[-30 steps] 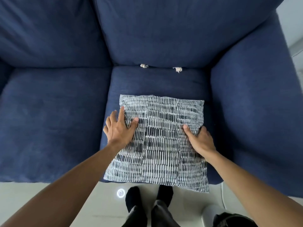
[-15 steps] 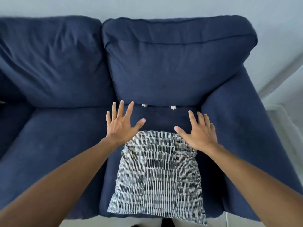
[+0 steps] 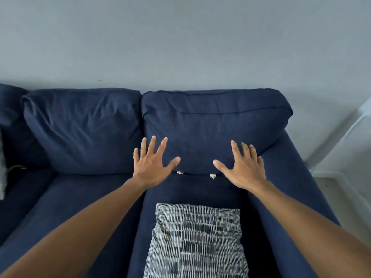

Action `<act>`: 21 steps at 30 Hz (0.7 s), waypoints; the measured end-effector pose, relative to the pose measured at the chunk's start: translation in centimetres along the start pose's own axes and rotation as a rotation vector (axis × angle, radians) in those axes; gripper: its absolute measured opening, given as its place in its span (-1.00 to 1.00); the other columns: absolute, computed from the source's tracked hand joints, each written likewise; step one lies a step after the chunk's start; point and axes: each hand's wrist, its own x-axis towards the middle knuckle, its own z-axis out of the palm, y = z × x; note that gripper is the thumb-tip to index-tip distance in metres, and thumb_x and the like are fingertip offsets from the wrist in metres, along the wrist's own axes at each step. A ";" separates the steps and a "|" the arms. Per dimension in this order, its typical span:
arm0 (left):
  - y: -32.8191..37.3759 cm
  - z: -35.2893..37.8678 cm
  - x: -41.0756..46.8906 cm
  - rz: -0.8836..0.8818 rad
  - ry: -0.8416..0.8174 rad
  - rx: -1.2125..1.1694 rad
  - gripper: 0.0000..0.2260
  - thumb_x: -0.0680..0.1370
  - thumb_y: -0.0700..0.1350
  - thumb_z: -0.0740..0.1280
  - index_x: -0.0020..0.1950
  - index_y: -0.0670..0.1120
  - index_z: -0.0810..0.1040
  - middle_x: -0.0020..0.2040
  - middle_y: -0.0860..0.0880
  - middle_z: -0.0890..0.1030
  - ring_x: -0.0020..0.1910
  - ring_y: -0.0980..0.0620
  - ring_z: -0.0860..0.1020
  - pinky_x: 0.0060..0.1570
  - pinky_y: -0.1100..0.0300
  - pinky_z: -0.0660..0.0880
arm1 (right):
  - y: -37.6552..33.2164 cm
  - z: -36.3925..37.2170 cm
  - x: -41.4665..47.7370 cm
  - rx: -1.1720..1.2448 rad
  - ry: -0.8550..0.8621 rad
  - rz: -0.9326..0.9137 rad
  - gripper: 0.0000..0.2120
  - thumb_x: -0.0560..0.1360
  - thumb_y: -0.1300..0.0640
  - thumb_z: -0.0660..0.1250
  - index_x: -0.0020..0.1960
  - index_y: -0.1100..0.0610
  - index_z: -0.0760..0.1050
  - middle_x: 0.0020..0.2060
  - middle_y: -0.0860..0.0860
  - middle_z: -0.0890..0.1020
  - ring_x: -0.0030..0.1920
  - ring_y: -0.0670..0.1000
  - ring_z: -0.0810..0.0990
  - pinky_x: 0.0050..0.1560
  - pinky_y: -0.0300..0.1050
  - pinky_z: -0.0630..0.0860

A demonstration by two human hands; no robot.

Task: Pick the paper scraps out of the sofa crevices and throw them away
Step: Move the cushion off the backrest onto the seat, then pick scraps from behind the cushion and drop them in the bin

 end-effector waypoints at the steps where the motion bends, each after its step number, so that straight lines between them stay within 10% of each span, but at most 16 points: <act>1: 0.0 -0.1 0.1 -0.001 -0.001 -0.002 -0.19 0.42 0.57 -0.10 0.58 0.21 -0.11 0.64 -0.04 -0.11 0.58 -0.11 -0.26 0.50 -0.25 -0.18 | -0.1 -0.2 0.1 0.002 0.001 -0.002 0.05 0.31 -0.66 -0.18 0.61 -0.08 -0.20 0.62 0.11 0.02 0.61 0.18 -0.13 0.53 0.30 0.05; 21: 0.7 8.8 3.1 -0.098 -0.076 -0.111 -0.27 0.49 0.47 0.06 0.56 0.11 0.16 0.35 -0.02 0.47 0.37 -0.11 0.36 0.37 -0.17 0.24 | 2.8 7.9 4.5 0.135 -0.118 0.081 -0.02 0.42 -0.55 0.09 0.60 0.06 0.00 0.46 0.09 0.36 0.44 0.18 0.32 0.30 0.21 0.40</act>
